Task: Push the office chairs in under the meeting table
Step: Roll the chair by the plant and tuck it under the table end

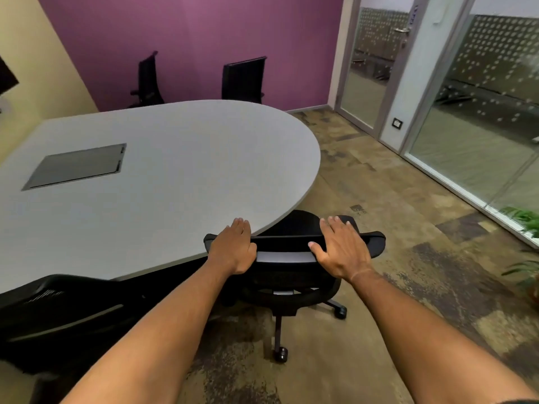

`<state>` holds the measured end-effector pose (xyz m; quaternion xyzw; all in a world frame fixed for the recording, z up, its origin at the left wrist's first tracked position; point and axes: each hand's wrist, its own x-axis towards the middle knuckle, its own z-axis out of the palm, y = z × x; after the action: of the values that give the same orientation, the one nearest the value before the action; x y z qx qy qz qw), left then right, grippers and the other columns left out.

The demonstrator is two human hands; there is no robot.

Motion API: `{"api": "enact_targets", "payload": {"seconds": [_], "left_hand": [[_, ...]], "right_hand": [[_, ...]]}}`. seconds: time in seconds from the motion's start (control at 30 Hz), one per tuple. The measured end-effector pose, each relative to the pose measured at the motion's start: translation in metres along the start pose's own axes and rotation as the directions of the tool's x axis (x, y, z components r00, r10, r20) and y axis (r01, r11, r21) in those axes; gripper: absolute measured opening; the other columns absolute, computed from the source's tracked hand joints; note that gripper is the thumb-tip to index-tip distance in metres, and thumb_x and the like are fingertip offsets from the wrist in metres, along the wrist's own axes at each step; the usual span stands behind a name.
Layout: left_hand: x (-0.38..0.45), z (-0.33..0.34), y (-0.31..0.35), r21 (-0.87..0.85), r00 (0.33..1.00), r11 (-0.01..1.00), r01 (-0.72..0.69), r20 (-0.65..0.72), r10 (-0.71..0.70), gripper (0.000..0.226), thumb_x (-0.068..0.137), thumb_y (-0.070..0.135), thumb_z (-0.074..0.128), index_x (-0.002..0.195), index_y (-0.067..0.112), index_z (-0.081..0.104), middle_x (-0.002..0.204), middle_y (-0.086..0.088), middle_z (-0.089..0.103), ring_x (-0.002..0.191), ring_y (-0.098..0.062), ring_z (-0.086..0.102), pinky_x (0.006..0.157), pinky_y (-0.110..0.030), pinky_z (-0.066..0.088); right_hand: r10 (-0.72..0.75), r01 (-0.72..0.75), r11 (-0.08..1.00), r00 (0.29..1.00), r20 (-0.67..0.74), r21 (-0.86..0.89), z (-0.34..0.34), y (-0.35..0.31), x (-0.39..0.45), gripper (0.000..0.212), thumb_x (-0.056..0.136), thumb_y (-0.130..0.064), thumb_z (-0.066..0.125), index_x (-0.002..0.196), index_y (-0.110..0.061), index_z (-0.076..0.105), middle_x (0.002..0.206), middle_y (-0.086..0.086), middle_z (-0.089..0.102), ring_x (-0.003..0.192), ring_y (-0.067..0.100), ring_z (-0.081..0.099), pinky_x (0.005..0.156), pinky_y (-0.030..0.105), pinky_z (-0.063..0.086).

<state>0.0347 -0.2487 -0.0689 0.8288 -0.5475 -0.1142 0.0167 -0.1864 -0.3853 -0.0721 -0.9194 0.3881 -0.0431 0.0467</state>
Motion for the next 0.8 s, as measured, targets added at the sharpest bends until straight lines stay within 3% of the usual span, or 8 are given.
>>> {"api": "enact_targets", "payload": {"seconds": [0.3,0.8], "left_hand": [[-0.029,-0.004,-0.028,-0.029,0.978,0.977,0.210,0.015,-0.210,0.064,0.097,0.029,0.024,0.152,0.001,0.009,0.162,-0.017,0.007,0.149,-0.025,0.006,0.120,-0.037,0.014],[-0.054,0.008,-0.027,-0.061,0.930,0.930,0.363,-0.048,-0.366,0.065,0.096,0.031,0.025,0.152,-0.001,0.014,0.161,-0.018,0.011,0.149,-0.027,0.011,0.119,-0.037,0.015]], "right_hand": [[-0.145,0.145,0.989,0.989,0.005,0.033,0.007,-0.035,0.024,0.073,0.094,-0.054,0.032,0.150,-0.009,0.022,0.157,0.015,0.026,0.147,0.026,0.018,0.121,0.042,0.010],[-0.330,0.330,0.944,0.944,-0.019,-0.012,0.013,-0.041,0.049,0.074,0.093,-0.055,0.035,0.151,-0.010,0.023,0.158,0.012,0.027,0.147,0.024,0.018,0.122,0.041,0.009]]}}
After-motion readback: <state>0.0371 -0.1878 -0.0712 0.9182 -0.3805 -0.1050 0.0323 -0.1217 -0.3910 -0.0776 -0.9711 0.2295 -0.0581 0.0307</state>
